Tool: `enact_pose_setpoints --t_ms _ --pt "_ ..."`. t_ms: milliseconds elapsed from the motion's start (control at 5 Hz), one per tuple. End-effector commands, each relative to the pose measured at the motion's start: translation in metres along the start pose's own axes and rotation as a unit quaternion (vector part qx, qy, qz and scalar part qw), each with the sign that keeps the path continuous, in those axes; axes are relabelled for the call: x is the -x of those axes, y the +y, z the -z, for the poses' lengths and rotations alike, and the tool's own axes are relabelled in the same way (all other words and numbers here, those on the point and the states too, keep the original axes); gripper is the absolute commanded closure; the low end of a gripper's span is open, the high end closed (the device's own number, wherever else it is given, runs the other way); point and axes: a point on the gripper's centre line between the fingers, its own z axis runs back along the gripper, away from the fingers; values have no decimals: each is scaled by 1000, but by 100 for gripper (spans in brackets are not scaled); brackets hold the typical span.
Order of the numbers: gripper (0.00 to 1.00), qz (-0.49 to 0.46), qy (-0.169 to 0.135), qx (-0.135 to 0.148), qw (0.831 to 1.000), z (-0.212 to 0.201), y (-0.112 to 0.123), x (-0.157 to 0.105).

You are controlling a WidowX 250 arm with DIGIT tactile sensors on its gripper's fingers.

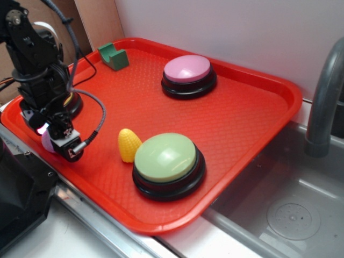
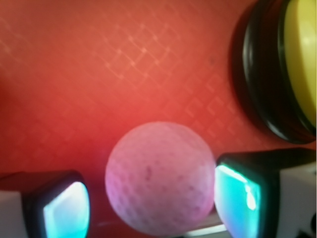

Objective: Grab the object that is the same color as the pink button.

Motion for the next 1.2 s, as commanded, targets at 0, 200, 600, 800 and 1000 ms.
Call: enact_pose_setpoints --t_ms 0,200,600,800,1000 --pt "100 -15 1 -4 1000 -5 6 -3" --pt "100 -8 7 5 1000 -31 6 -10" --pt "100 -9 -40 21 999 -118 16 -40" --pt "100 -29 -53 3 998 -131 15 -71" --pt "100 -20 -66 6 998 -134 19 -94"
